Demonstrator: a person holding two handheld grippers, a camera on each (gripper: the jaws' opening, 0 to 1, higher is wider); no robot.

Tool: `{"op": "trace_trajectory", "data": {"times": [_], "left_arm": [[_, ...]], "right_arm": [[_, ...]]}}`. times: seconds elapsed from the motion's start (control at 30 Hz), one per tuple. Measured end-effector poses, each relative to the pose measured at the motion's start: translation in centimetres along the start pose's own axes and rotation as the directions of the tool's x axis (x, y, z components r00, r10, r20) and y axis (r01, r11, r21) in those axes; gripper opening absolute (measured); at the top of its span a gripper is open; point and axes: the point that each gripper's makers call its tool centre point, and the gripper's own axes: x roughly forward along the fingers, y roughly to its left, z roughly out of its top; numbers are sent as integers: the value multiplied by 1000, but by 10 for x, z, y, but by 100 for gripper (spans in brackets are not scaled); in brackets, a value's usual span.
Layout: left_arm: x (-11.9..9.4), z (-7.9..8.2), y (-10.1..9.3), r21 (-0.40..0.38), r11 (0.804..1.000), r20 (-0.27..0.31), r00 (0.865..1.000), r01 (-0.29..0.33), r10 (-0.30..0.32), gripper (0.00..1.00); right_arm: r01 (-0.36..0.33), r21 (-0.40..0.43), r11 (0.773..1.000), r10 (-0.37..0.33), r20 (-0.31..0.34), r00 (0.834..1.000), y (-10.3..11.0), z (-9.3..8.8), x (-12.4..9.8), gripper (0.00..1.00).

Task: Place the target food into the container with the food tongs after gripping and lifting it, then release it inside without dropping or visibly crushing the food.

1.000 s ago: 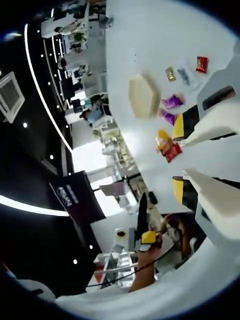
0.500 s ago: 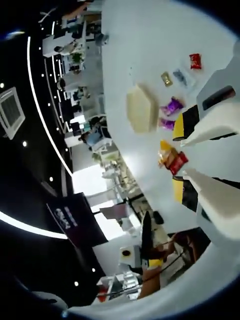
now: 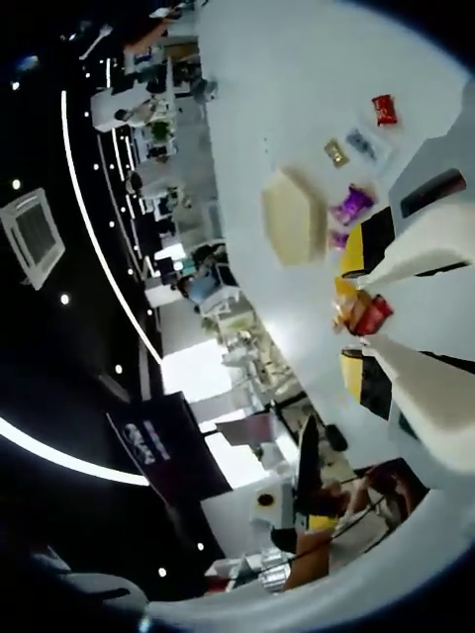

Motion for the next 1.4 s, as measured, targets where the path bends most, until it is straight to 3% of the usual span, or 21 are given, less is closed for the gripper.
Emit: {"op": "trace_trajectory", "data": {"times": [0.2,0.33,0.4,0.47,0.57,0.6,0.67,0.87,1.03,1.2,1.4], "left_arm": [[11,9,1,-11,1000,22,999,-24,24,100],[17,9,10,25,996,7,996,-90,90,100],[16,8,14,21,990,5,991,-136,136,100],[17,13,15,9,987,51,986,-160,159,100],[19,13,19,-8,981,62,979,-193,193,100],[19,14,21,-10,978,69,975,-210,211,100],[23,12,21,-25,975,72,973,-219,220,100],[30,12,19,-31,975,80,972,-221,223,100],[27,12,20,-23,971,63,969,-239,240,100],[24,10,21,-6,966,56,964,-260,259,100],[24,13,21,-9,959,60,958,-282,282,100]], "right_arm": [[-30,-19,999,29,-25,999,-15,-5,6,28],[-58,-46,997,56,-57,997,-26,-10,9,28],[-64,-97,993,55,-92,994,-30,-13,8,28],[-88,-96,991,82,-64,995,-29,-8,4,28],[-142,-56,988,144,35,989,-23,7,-2,28],[-176,-9,984,176,59,983,-19,11,-5,28],[-198,4,980,197,80,977,-18,15,-9,28],[-229,0,973,229,48,972,-17,11,-11,28],[-201,-13,980,201,-18,979,-27,-3,-4,28],[-182,-88,979,173,-101,980,-36,-18,0,28],[-140,-146,979,118,-152,981,-45,-26,6,28]]}}
